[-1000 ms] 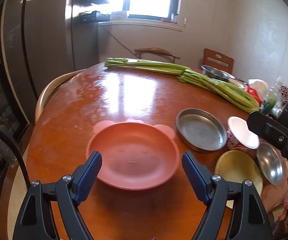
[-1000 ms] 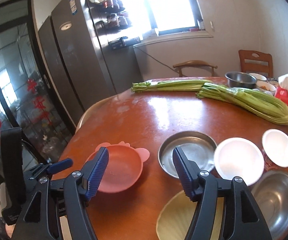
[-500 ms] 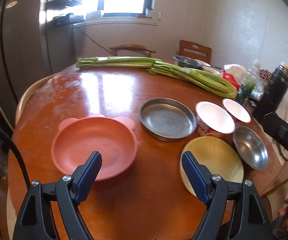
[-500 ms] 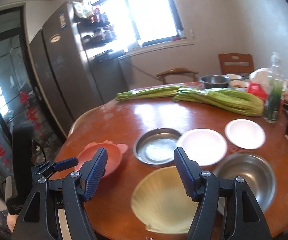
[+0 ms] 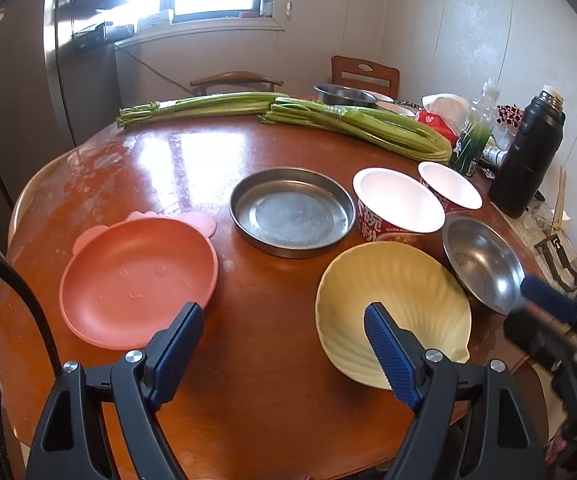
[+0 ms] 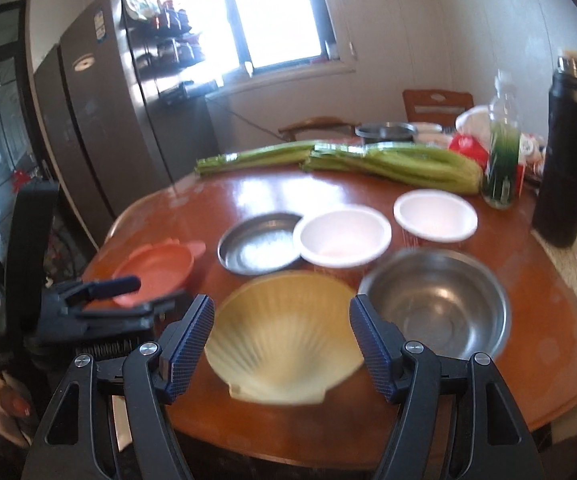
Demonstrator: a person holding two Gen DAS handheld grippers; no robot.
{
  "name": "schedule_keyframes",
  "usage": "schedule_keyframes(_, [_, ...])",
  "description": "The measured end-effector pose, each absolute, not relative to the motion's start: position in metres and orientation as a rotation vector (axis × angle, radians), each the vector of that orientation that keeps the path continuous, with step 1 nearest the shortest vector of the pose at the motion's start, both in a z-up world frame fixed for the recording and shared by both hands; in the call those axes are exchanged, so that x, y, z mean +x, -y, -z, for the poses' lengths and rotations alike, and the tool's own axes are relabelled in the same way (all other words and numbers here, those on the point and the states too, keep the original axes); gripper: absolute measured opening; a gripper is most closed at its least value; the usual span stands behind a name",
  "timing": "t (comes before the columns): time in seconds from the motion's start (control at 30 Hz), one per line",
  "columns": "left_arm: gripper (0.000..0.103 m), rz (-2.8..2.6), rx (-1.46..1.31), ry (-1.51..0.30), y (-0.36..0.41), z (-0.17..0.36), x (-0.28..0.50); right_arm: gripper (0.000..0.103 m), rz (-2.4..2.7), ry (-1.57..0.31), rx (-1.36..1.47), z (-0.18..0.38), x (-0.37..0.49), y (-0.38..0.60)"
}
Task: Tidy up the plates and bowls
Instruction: 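Reach the left tool to the yellow shell bowl and grasp its rim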
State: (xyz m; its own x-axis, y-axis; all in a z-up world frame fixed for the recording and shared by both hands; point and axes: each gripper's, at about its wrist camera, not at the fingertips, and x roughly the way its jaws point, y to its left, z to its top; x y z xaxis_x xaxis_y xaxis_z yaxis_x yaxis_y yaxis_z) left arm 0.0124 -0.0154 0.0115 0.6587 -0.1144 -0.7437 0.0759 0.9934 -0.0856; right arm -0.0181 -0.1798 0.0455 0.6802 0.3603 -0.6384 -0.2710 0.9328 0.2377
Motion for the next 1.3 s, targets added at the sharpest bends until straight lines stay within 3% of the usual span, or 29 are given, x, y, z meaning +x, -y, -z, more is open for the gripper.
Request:
schedule_keyframes(0.77, [0.082, 0.145, -0.03, -0.96, 0.035, 0.03, 0.042, 0.072, -0.26, -0.944, 0.177, 0.025, 0.005, 0.19])
schedule_keyframes(1.13, [0.082, 0.17, 0.004, -0.996, 0.048, 0.048, 0.053, 0.055, -0.269, -0.929, 0.148, 0.03, 0.019, 0.183])
schedule_keyframes(1.3, [0.081, 0.181, 0.025, -0.977, 0.053, 0.05, 0.055, 0.053, -0.27, -0.918, 0.125, 0.031, 0.021, 0.178])
